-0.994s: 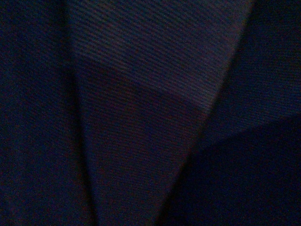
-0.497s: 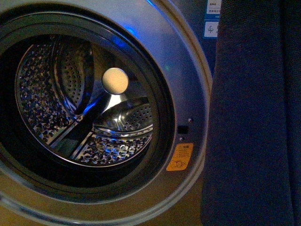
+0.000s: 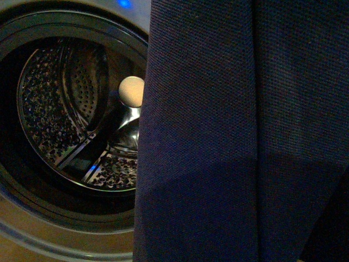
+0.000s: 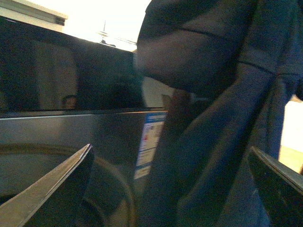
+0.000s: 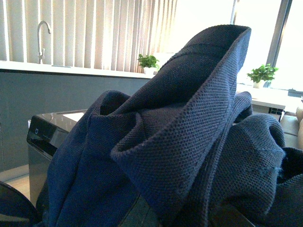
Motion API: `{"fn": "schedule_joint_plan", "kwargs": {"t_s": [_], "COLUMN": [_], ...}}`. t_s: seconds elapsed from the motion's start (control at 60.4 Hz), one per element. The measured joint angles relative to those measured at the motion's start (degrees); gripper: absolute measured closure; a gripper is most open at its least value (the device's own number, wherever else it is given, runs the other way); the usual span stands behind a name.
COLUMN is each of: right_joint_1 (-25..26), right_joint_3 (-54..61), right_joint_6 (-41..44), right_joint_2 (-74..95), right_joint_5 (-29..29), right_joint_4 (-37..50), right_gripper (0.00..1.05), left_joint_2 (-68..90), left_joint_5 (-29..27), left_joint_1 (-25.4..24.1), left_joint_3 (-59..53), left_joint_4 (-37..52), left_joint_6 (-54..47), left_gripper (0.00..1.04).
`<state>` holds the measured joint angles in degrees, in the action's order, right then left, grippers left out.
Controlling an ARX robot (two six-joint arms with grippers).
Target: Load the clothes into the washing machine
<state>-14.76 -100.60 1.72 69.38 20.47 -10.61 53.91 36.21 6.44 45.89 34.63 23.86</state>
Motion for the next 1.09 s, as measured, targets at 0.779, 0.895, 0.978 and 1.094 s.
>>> {"fn": "schedule_joint_plan", "kwargs": {"t_s": [0.779, 0.895, 0.978, 1.094], "right_joint_1": [0.0, 0.0, 0.0, 0.0], "right_joint_3": [0.0, 0.0, 0.0, 0.0], "right_joint_6": [0.0, 0.0, 0.0, 0.02], "right_joint_2": [0.0, 0.0, 0.0, 0.0], "right_joint_5": [-0.02, -0.07, -0.04, -0.09], "right_joint_4": [0.0, 0.0, 0.0, 0.0], "right_gripper": [0.98, 0.98, 0.98, 0.98], "left_joint_2": [21.81, 25.24, 27.67, 29.75], "left_joint_5": [-22.56, -28.28, -35.17, -41.48], "left_joint_1": [33.66, 36.02, 37.81, 39.52], "left_joint_3": [20.7, 23.58, 27.02, 28.96], "left_joint_4": [-8.39, -10.38, -14.53, -13.92], "left_joint_6": [-11.82, -12.85, -15.43, -18.18], "left_gripper": [0.07, 0.07, 0.07, 0.07]}}
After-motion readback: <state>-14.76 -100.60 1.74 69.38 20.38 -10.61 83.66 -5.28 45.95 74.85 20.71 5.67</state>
